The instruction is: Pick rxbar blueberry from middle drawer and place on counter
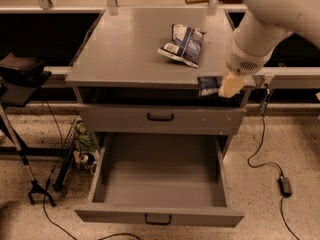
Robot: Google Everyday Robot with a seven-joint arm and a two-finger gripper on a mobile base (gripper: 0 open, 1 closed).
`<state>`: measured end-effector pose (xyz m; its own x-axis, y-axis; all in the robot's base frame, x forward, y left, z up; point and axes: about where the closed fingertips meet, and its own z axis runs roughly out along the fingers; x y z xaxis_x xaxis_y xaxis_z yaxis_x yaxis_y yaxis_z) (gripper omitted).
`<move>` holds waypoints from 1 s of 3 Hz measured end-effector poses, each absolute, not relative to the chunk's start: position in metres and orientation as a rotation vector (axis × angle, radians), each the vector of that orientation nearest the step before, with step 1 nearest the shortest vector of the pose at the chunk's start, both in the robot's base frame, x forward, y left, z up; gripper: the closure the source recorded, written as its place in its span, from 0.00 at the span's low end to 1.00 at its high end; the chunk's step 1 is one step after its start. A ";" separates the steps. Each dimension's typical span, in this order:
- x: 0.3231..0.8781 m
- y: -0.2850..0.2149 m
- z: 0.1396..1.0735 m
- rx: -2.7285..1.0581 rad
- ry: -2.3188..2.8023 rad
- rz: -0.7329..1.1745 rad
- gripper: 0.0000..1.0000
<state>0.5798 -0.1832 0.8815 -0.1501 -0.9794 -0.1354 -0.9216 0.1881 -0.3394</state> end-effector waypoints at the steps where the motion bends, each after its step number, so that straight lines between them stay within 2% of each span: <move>1: 0.608 -0.194 0.915 -1.707 2.166 -0.364 1.00; 3: 0.680 -0.220 0.929 -1.519 2.175 -0.559 1.00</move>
Offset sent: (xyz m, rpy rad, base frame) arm 0.1108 -0.0439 0.0671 -0.1047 -0.2475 -0.2433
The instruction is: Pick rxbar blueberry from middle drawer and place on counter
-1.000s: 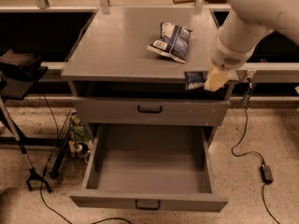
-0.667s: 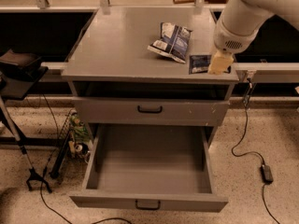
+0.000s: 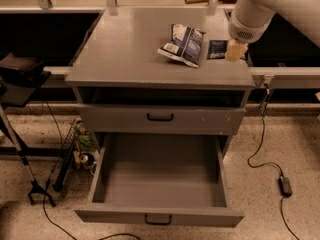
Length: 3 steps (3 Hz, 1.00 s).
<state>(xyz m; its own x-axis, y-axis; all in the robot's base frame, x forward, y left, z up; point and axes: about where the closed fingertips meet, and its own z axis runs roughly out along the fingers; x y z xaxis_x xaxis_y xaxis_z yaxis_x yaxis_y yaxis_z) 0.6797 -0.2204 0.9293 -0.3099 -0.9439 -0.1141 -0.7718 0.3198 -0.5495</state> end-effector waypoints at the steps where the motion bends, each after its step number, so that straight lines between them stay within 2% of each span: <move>1: 0.715 -0.224 0.919 -1.466 2.161 -0.596 0.90; 2: 0.739 -0.226 0.903 -1.432 2.145 -0.608 0.78; 3: 0.755 -0.227 0.885 -1.420 2.143 -0.594 0.55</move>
Offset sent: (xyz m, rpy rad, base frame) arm 0.0898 -0.0081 -0.0467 0.0329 -0.1382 -0.0417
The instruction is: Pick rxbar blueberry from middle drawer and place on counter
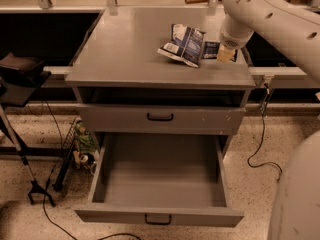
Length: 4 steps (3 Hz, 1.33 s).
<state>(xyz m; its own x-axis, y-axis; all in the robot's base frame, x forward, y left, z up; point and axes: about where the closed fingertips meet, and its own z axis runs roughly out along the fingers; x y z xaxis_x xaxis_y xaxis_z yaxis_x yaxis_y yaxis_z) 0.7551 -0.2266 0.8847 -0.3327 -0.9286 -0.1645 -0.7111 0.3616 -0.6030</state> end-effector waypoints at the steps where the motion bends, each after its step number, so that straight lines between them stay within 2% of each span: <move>1: 0.764 -0.226 0.872 -1.432 2.148 -0.573 0.32; 2: 0.768 -0.223 0.869 -1.447 2.155 -0.563 0.09; 3: 0.758 -0.220 0.886 -1.451 2.141 -0.574 0.00; 4: 0.758 -0.220 0.885 -1.451 2.141 -0.574 0.00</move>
Offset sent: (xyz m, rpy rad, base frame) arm 0.0179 0.0062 -0.0153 0.0068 0.0422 0.0195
